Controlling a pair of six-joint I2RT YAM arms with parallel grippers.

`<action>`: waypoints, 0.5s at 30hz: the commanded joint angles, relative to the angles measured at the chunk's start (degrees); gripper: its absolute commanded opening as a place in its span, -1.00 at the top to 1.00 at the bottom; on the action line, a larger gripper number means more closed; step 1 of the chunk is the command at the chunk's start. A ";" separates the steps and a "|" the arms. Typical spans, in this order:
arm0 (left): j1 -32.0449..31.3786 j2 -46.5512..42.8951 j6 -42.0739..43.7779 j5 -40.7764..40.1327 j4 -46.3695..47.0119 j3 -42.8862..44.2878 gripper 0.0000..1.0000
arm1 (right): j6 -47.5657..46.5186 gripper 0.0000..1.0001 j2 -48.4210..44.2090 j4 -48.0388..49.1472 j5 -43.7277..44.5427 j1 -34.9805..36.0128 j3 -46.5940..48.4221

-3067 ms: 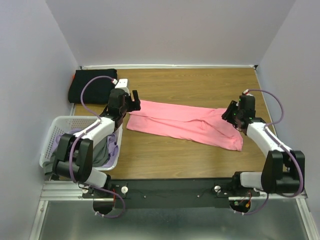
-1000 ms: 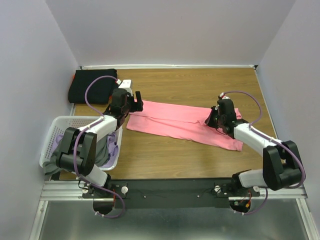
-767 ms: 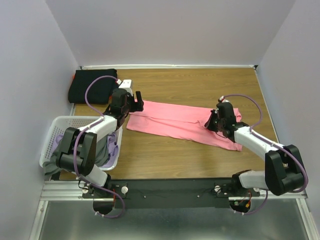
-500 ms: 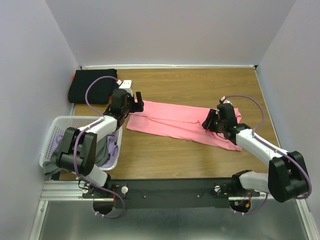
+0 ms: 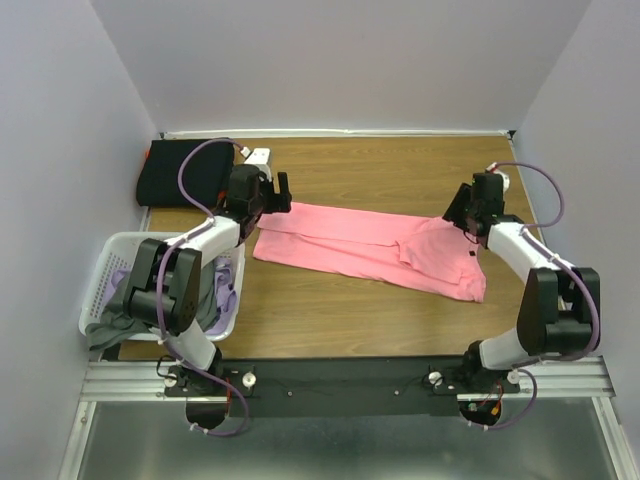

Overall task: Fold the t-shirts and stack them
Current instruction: Fold the tshirt

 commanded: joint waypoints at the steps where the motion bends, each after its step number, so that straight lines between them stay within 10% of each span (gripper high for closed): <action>1: 0.56 2.63 1.64 -0.68 -2.35 2.71 -0.82 | -3.32 -0.25 4.77 0.32 -1.79 -6.63 3.43; 15: 3.38 11.95 2.44 0.64 -5.52 11.59 -0.83 | -4.47 -0.08 17.87 4.62 -7.94 -15.71 8.27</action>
